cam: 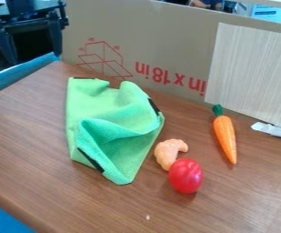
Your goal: Unfold the cloth from top right to bottom left
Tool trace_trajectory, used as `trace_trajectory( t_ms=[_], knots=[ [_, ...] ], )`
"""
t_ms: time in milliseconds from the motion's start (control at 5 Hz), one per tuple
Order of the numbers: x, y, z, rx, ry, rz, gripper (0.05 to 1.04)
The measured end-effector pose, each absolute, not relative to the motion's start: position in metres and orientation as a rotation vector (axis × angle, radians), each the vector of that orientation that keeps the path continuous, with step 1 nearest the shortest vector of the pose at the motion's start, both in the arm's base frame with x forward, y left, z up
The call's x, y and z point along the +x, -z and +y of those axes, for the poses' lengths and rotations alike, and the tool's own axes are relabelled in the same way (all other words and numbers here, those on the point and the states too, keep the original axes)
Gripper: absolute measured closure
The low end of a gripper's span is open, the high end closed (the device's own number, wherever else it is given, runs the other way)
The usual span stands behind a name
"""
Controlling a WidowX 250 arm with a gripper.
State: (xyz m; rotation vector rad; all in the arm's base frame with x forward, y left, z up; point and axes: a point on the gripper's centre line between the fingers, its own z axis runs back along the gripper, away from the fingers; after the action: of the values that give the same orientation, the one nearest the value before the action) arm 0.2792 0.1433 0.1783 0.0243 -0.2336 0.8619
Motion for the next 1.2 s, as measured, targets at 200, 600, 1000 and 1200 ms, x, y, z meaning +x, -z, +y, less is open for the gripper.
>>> trace_trajectory(
  t_ms=[200,600,1000,1200],
  knots=[
    [0.280,-0.169,0.144,0.023,-0.870,-0.204,0.084],
    [0.312,-0.152,0.127,0.073,-0.865,-0.276,0.084],
    [0.341,-0.127,0.091,0.134,-0.863,-0.314,0.084],
    [0.354,-0.113,0.077,0.182,-0.896,-0.279,0.084]
  ],
)
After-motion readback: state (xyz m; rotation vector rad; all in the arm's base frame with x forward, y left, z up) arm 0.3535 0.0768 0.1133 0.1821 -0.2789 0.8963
